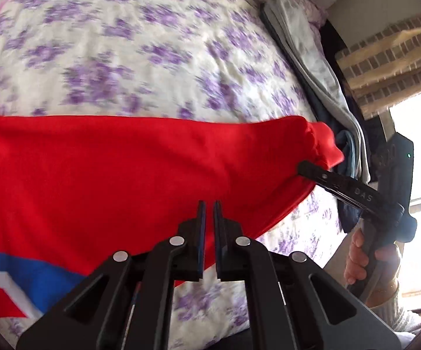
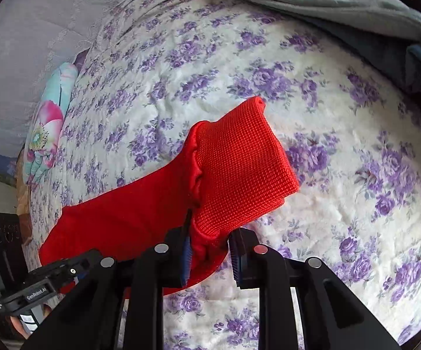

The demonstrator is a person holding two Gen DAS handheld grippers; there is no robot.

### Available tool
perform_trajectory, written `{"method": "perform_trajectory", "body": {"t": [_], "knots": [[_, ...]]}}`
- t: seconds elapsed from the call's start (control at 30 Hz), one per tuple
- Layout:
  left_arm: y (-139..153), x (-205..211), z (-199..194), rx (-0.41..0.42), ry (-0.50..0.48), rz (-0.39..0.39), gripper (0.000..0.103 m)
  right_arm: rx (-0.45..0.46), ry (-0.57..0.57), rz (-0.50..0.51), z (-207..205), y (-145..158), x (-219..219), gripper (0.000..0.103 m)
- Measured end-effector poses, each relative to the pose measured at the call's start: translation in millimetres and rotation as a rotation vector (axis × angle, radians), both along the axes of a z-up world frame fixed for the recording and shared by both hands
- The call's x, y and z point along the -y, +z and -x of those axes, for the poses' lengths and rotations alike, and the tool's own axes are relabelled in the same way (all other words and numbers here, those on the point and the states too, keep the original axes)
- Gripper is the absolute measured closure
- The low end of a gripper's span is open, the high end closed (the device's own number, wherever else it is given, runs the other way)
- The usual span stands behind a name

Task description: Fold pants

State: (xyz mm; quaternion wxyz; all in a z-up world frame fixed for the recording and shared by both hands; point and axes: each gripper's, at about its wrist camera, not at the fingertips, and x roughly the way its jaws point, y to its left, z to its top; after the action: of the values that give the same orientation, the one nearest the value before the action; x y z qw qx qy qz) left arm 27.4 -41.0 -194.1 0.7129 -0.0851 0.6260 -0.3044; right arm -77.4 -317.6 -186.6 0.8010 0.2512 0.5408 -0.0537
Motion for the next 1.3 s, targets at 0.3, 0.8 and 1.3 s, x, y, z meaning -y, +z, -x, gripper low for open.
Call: {"method": "perform_trajectory", "body": {"t": [0.3, 0.8, 1.3], "knots": [[-50, -225, -5, -0.127, 0.454, -0.233, 0.102, 0.098, 0.439, 0.021, -57, 31, -128, 0.082], [-61, -238, -4, -0.173, 0.514, -0.116, 0.102, -0.043, 0.963, 0.168, -59, -43, -305, 0.053], [-63, -246, -2, -0.194, 0.515, -0.084, 0.101, -0.147, 0.878, -0.091, -105, -61, -304, 0.101]]}}
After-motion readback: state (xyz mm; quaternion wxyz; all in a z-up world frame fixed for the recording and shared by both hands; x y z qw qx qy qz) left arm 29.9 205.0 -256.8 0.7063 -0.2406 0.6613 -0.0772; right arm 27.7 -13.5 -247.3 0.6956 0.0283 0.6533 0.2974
